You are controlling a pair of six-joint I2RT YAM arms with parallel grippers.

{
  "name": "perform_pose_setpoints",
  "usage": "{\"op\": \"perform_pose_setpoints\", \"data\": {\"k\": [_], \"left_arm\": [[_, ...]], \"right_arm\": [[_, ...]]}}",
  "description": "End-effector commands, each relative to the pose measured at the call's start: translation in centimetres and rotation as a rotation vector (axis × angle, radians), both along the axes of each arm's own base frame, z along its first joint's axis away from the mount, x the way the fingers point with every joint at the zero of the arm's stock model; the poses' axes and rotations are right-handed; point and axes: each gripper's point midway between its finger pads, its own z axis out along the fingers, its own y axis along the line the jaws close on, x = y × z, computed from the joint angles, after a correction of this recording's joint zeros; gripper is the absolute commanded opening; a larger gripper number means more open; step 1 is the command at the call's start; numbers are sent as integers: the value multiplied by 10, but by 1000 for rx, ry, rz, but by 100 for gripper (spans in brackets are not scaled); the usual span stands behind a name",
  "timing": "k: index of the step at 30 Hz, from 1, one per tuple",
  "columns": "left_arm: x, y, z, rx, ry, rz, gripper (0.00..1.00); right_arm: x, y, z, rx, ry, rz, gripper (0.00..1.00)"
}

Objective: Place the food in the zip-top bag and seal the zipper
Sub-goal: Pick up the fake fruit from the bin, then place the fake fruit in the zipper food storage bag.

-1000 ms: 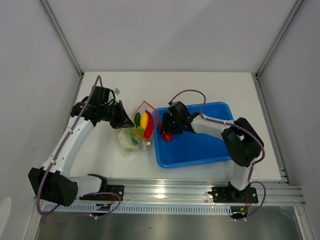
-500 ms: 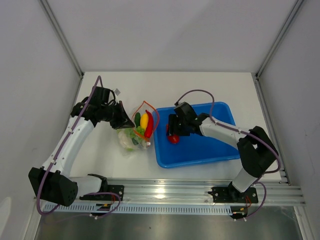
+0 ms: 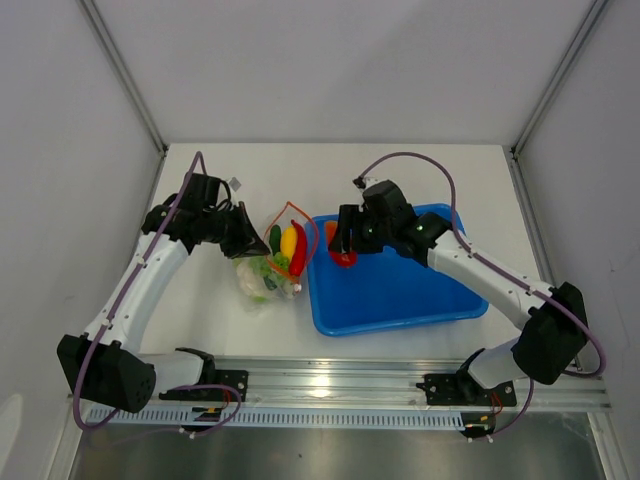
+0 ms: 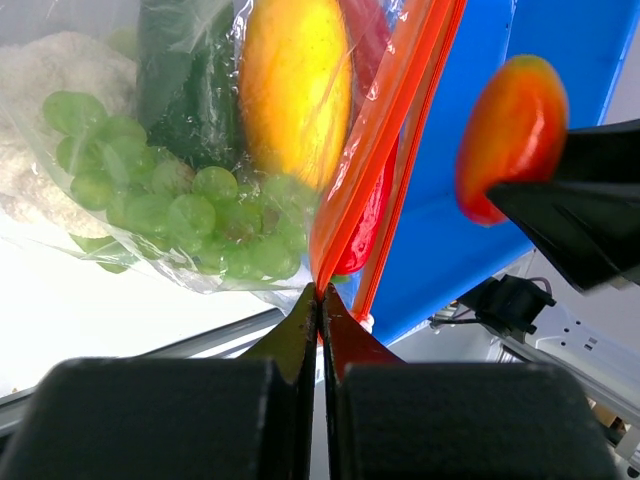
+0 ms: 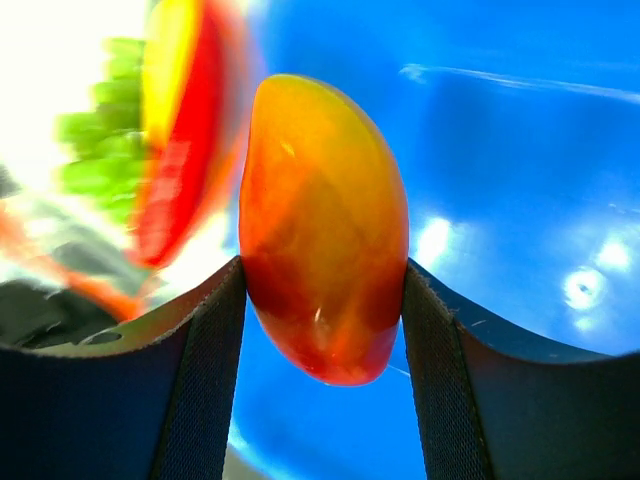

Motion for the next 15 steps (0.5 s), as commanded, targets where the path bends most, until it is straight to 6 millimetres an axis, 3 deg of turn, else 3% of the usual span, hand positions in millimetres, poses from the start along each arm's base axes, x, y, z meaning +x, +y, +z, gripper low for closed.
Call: {"op": "perform_pose_setpoints", "data": {"k": [1,5,8,11,13,15], "left_arm": [[-3,-5,8,-33,-28,-11,1],[-3,-5,8,-33,-28,-10,1],[-3,-5,10,-37,-32,-7,1],[-3,-5,12,-38,-36,-5,1],[-5,-4,10,-38,-32,-4,1],[-6,-4,12,-41,-34,-2,1]], "right_arm": [[-11,30,61,133,-83,166,0],[-19,52,84,184,-82,271,0],[-26,70,88,216,-16,355,0],[-34,83,77,209,69,424,0],[-40,90,57,159,121,460,0],[-39,94,55,130,111,467,0]]}}
